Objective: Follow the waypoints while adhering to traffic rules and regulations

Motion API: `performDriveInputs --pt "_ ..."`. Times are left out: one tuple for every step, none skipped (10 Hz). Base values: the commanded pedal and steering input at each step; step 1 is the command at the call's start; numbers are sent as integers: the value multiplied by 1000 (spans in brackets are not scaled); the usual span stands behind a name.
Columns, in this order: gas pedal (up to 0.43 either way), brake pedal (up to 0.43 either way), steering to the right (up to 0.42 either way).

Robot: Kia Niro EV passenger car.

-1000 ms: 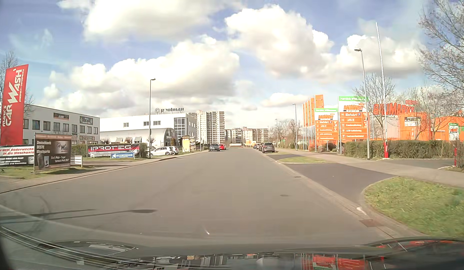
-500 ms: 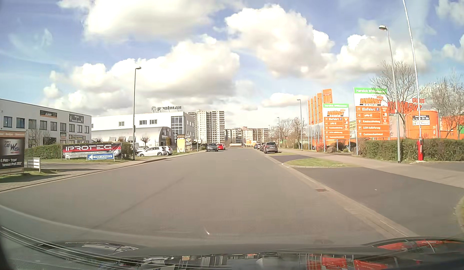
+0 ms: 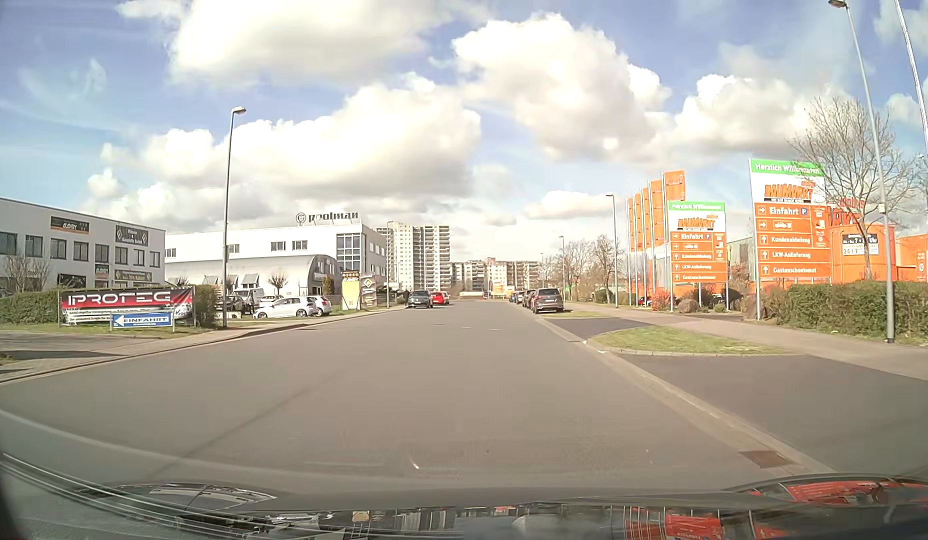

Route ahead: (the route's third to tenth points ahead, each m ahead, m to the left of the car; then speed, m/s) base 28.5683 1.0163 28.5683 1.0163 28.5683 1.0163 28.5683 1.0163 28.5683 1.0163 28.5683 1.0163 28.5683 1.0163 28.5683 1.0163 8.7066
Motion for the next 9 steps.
performDriveInputs --pt "0 0 -2" --pt "0 0 -2" --pt "0 0 -2" --pt "0 0 -2" --pt "0 0 -1" --pt "0 0 -1" --pt "0 0 -2" --pt "0 0 -1" --pt "0 0 -2"
